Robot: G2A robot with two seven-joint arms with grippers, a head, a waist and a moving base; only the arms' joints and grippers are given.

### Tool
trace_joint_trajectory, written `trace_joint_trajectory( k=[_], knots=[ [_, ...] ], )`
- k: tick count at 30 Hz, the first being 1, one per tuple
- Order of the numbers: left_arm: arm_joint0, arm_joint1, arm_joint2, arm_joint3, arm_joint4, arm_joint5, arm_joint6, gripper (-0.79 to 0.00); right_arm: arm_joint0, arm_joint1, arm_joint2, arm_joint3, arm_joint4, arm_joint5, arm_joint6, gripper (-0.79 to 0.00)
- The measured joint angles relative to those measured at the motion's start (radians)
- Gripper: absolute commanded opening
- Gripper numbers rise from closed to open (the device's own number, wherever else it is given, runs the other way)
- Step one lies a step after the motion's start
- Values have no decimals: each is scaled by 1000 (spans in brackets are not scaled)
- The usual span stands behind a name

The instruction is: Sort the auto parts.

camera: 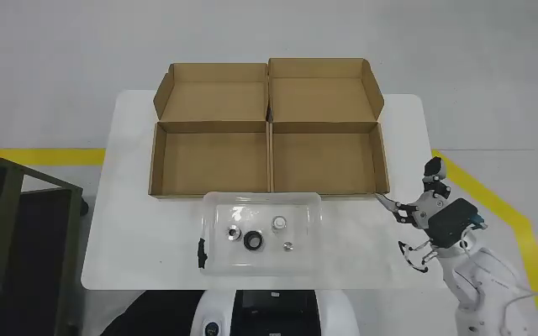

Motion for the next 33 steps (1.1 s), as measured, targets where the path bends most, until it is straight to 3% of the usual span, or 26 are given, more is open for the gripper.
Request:
trace_joint_trajectory(
  k=[17,33],
  knots=[
    [0,0,0,0,0,0,0,0,131,24,-242,-14,-45,-270,244,0],
    [0,0,0,0,0,0,0,0,252,29,-479,55,-14,-343,467,0]
  ],
)
